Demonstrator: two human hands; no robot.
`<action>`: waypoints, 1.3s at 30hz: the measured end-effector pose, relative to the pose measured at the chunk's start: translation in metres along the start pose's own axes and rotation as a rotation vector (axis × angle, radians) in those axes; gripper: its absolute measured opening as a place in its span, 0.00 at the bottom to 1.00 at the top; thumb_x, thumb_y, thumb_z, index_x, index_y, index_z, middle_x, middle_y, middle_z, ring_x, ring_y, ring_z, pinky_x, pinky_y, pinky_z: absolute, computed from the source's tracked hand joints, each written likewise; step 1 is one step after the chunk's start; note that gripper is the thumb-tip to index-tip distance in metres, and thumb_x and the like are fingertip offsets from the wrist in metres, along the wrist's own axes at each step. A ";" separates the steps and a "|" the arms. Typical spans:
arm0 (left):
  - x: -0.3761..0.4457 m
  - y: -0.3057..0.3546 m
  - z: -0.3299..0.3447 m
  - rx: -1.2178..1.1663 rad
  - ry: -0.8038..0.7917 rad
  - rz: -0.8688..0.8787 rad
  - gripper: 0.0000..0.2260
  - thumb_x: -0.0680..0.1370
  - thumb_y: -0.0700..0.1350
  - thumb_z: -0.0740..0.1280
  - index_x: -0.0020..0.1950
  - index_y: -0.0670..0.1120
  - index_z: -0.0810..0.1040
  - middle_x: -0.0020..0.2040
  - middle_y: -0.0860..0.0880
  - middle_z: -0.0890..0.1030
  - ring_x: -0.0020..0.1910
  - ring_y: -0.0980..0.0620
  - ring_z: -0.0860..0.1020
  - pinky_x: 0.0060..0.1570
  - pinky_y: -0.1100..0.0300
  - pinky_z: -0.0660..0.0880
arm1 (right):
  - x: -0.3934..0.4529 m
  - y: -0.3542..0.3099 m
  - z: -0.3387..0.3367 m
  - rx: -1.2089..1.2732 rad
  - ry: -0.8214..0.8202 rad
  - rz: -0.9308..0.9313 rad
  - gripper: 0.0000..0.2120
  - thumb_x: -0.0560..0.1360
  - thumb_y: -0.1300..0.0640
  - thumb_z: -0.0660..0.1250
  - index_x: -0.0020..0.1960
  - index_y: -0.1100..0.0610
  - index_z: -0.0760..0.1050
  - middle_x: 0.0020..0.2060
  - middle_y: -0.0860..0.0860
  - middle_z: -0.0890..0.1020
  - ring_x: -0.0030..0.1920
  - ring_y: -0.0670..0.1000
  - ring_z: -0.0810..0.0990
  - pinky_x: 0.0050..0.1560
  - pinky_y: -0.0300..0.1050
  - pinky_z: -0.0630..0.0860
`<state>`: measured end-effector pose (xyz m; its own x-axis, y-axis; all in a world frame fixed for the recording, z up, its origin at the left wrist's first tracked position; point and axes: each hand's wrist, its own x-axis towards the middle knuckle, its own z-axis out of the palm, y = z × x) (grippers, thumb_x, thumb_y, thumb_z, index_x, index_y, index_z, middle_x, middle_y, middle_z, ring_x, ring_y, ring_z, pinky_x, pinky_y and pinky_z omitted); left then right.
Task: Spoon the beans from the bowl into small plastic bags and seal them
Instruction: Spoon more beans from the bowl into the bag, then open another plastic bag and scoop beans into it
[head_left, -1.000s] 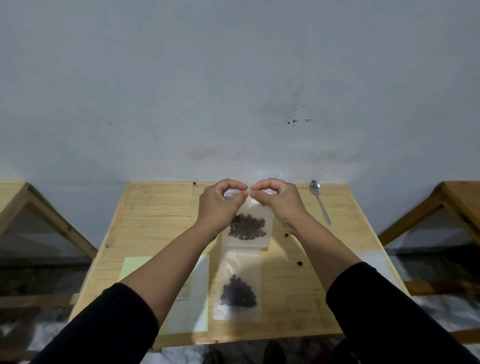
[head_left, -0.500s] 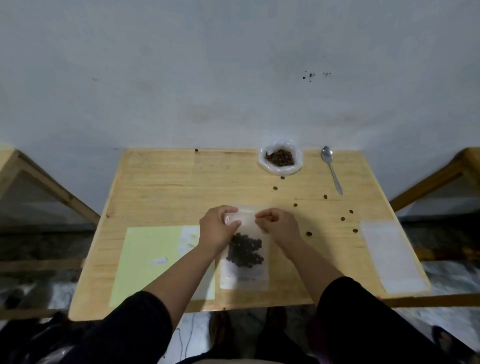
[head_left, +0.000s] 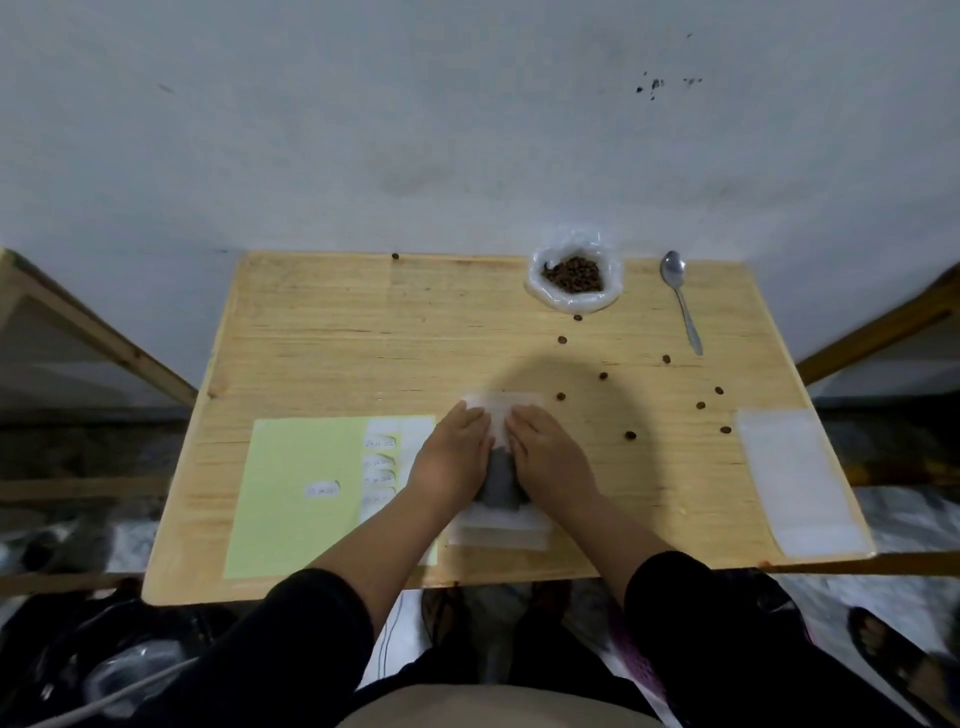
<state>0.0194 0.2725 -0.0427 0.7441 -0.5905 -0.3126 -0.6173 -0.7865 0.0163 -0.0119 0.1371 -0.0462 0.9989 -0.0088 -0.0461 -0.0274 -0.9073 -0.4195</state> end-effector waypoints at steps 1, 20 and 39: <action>0.002 -0.001 0.003 0.024 -0.005 0.001 0.24 0.82 0.50 0.52 0.75 0.41 0.55 0.77 0.43 0.55 0.76 0.45 0.51 0.74 0.48 0.42 | -0.001 -0.001 -0.002 -0.024 -0.014 -0.008 0.16 0.74 0.60 0.58 0.54 0.67 0.79 0.53 0.62 0.82 0.55 0.59 0.81 0.61 0.51 0.72; 0.086 0.095 -0.083 -0.441 0.436 0.115 0.11 0.76 0.42 0.64 0.56 0.40 0.78 0.53 0.43 0.78 0.55 0.46 0.75 0.50 0.59 0.72 | -0.019 0.111 -0.123 -0.093 0.092 0.242 0.23 0.80 0.56 0.55 0.73 0.61 0.59 0.72 0.56 0.63 0.73 0.53 0.60 0.69 0.45 0.62; 0.167 0.259 -0.057 -0.663 0.165 0.086 0.15 0.77 0.41 0.62 0.64 0.42 0.74 0.61 0.41 0.75 0.63 0.43 0.70 0.57 0.53 0.70 | -0.097 0.262 -0.108 -0.028 0.030 0.459 0.30 0.78 0.49 0.59 0.75 0.59 0.53 0.75 0.55 0.58 0.75 0.51 0.55 0.74 0.44 0.55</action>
<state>-0.0020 -0.0397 -0.0368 0.7609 -0.6343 -0.1366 -0.4281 -0.6489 0.6289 -0.1115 -0.1454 -0.0536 0.8841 -0.4246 -0.1948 -0.4669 -0.8174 -0.3374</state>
